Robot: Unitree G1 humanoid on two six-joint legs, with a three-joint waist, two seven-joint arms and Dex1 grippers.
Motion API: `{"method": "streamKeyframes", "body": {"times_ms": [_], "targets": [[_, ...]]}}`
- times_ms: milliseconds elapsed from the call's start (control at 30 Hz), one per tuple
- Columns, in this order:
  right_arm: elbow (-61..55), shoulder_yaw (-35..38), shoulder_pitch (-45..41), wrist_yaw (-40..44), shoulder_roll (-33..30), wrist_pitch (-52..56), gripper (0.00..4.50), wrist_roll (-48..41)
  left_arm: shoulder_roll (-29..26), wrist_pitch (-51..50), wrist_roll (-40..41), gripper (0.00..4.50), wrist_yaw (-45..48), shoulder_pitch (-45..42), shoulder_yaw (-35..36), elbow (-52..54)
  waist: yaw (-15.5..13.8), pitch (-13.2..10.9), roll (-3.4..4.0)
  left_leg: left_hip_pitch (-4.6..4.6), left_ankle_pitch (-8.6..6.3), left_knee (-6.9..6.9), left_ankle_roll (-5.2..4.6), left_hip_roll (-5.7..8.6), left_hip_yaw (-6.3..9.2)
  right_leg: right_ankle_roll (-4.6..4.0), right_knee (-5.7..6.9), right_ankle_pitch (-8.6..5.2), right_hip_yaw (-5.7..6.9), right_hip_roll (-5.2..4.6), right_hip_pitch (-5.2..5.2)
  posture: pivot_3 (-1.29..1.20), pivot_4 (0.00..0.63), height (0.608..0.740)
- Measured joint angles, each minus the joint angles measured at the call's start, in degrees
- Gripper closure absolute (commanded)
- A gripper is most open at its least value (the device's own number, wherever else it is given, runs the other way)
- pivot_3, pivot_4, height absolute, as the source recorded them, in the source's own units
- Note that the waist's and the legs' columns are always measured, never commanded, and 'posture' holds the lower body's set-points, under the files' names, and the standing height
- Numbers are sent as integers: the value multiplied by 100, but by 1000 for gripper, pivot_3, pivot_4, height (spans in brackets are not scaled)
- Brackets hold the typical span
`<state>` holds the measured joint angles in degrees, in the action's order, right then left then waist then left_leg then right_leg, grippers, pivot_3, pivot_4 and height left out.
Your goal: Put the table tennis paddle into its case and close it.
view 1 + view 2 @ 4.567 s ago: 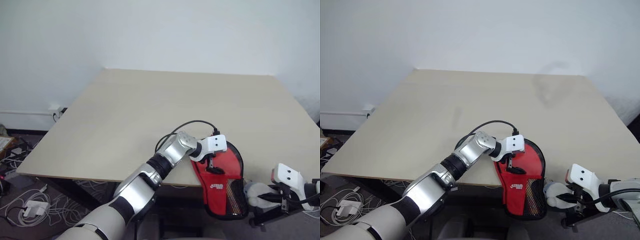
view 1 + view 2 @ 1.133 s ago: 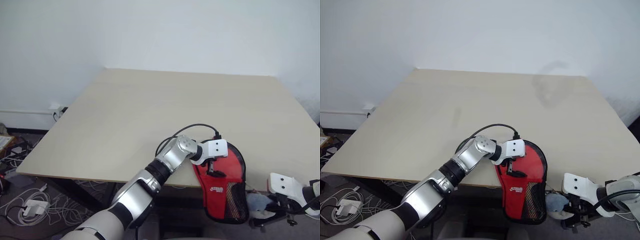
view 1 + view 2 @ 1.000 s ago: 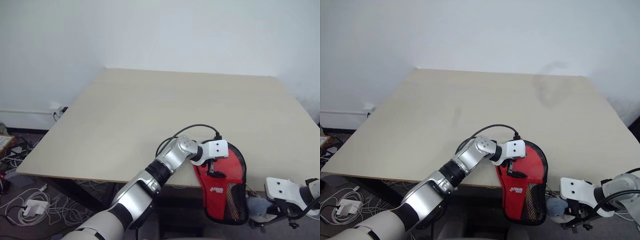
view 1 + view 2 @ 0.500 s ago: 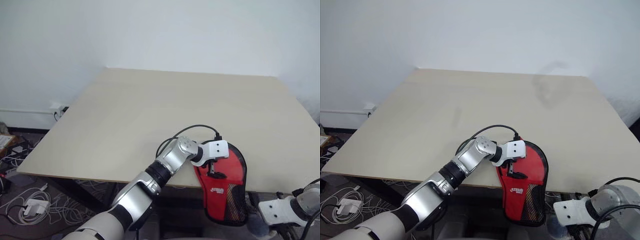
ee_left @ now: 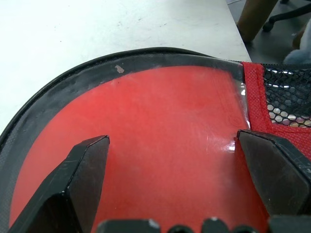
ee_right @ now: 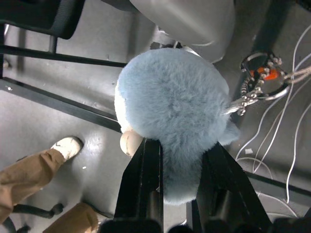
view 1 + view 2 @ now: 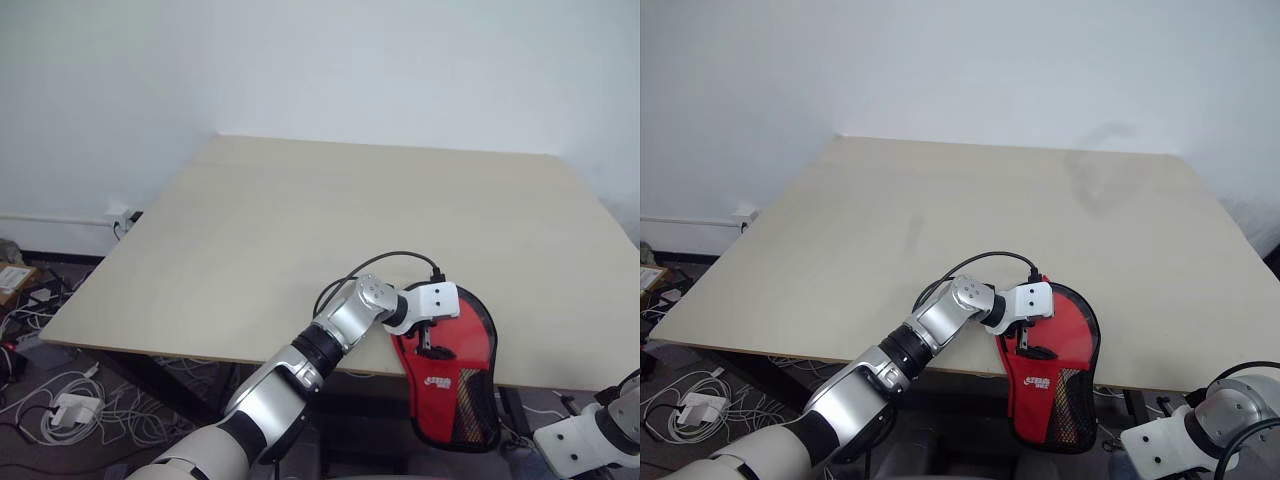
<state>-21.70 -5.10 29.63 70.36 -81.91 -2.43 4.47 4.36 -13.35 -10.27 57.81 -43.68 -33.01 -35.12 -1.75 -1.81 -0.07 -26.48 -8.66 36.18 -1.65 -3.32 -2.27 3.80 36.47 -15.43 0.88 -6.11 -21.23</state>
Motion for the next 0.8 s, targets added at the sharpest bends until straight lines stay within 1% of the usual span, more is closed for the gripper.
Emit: {"method": "streamKeyframes", "body": {"times_ms": [167, 367, 600, 800], "targets": [[-17, -104, 68, 49, -20, -263, 4038, 113, 7, 1, 1, 0, 0, -43, 3, -59, 3, 0, 0, 1, 0, 4, 0, 0, 0, 0, 3, 0, 0, 0, 0, 0, 0, 740], [27, -568, -251, 65, 173, -473, 4038, 524, 18, 4, 5, 0, 18, -99, 10, -135, 6, 0, -2, 0, 0, 7, -1, 1, -1, 0, 3, 0, -1, -2, 2, 0, 0, 740], [87, -778, -498, 132, 230, -515, 4038, 551, 18, 13, 5, 0, 18, -132, 16, -184, 11, 1, -1, 2, 0, 11, -1, 1, 0, 0, 10, 0, -1, -2, 1, 0, 0, 740], [320, -740, -1037, 448, 243, -255, 4038, 350, -11, 42, 4, 0, 21, -144, 26, -206, 48, 0, -1, 4, 0, 21, -1, 0, 1, -1, 21, 2, -1, -1, 2, 0, 0, 740]]}}
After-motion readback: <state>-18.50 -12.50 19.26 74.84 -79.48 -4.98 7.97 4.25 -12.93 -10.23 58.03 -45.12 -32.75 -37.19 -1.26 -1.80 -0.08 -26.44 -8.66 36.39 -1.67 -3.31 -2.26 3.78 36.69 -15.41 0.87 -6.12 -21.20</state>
